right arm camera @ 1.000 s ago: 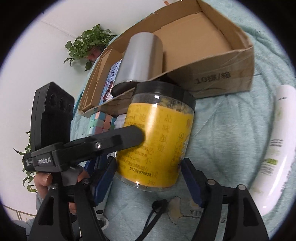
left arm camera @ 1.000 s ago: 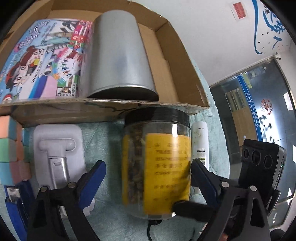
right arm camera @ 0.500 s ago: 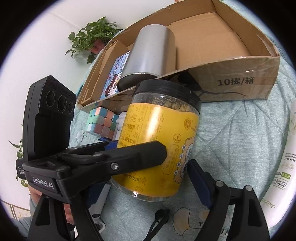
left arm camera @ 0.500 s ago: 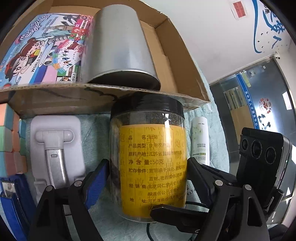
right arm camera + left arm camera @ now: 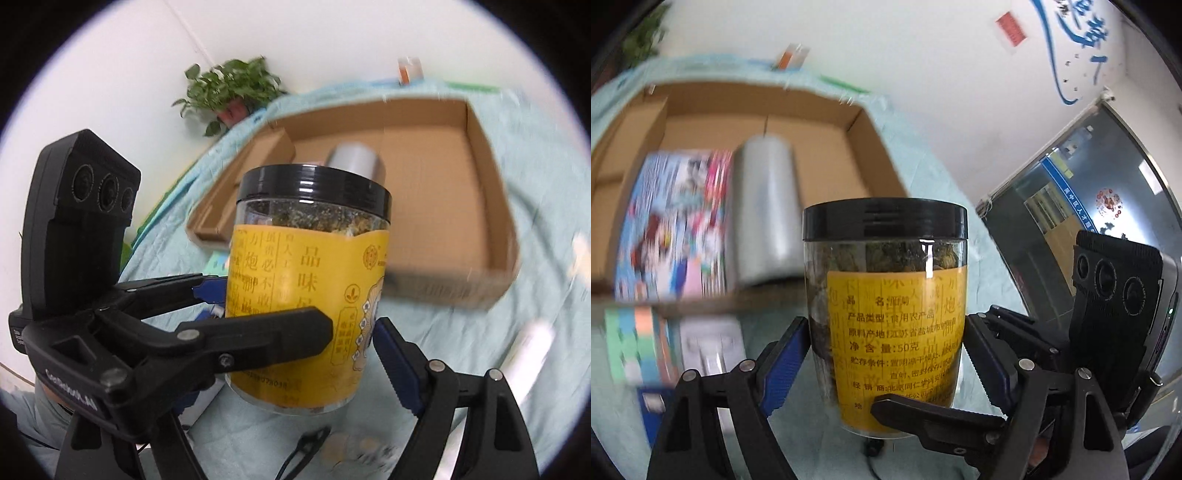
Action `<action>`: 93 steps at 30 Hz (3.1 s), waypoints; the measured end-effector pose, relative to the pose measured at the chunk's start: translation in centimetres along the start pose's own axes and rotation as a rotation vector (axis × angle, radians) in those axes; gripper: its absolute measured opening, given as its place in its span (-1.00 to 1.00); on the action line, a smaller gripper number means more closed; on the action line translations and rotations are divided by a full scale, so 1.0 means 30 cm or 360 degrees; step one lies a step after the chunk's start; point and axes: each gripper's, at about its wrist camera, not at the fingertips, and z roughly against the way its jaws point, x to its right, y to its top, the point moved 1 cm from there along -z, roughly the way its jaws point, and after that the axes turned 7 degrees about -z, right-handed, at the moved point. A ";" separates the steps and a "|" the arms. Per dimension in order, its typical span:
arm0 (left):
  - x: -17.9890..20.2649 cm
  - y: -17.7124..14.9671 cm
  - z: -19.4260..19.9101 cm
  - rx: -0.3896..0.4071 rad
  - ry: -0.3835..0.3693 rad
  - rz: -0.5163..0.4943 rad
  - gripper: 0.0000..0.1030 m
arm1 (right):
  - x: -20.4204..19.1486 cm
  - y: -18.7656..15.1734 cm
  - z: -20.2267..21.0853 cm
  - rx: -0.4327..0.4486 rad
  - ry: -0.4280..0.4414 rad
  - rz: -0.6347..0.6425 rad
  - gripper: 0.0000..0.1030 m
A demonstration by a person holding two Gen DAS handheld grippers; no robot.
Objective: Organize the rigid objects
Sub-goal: 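Lift the jar with both grippers and lower it beside the silver can, then open both grippers and move them to the white spray bottle, then close both grippers on the white spray bottle and lift it upright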
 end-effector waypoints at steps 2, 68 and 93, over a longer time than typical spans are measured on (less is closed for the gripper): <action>0.010 0.059 0.004 0.0018 0.0007 -0.0030 0.58 | 0.004 0.056 0.011 0.0016 -0.0025 0.0041 0.61; -0.008 -0.236 0.074 0.0101 0.0890 -0.0253 0.99 | 0.167 -0.237 0.167 0.0514 -0.0576 -0.0375 0.82; -0.027 -0.282 -0.118 -0.0218 0.0348 -0.0003 0.99 | 0.186 -0.405 -0.003 -0.0029 -0.0535 -0.0027 -0.20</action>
